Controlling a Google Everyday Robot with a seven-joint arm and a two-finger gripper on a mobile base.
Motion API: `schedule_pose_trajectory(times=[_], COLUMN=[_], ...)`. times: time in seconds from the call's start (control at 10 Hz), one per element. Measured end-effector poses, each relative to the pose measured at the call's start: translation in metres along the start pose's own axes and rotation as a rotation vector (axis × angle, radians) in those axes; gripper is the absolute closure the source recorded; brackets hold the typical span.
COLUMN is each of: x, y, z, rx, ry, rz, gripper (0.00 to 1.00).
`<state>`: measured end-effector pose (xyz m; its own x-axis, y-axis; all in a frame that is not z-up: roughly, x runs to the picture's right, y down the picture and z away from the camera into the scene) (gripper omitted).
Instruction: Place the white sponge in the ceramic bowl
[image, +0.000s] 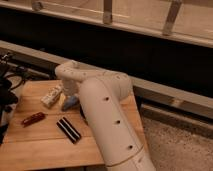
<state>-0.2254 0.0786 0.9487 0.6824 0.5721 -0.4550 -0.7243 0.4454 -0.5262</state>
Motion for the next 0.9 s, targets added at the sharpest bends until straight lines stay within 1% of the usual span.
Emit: schedule_pose_trajectory(times=[0.2,0.3,0.5,0.6,0.7,0.8,0.9], x=[-0.0001,-0.0001,0.0001,0.0007,0.001,0.0011,0.0012], y=[-0.0011,-0.0012,-0.0013,-0.0023,-0.0022,-0.0023,-0.0021], z=[0.0004,0.0002,-0.0001,-0.0005,-0.0007,-0.0007,-0.0007], rx=[-0.007,-0.01,-0.01,-0.01,-0.01,-0.01,-0.01], ry=[-0.005,-0.006,-0.006,-0.006,-0.004,-0.004,-0.004], rz=[-0.002,-0.004,-0.004,-0.003,-0.003,-0.003,-0.003], gripper=[0.43,0.51,0.73,0.81,0.93,0.99,1.0])
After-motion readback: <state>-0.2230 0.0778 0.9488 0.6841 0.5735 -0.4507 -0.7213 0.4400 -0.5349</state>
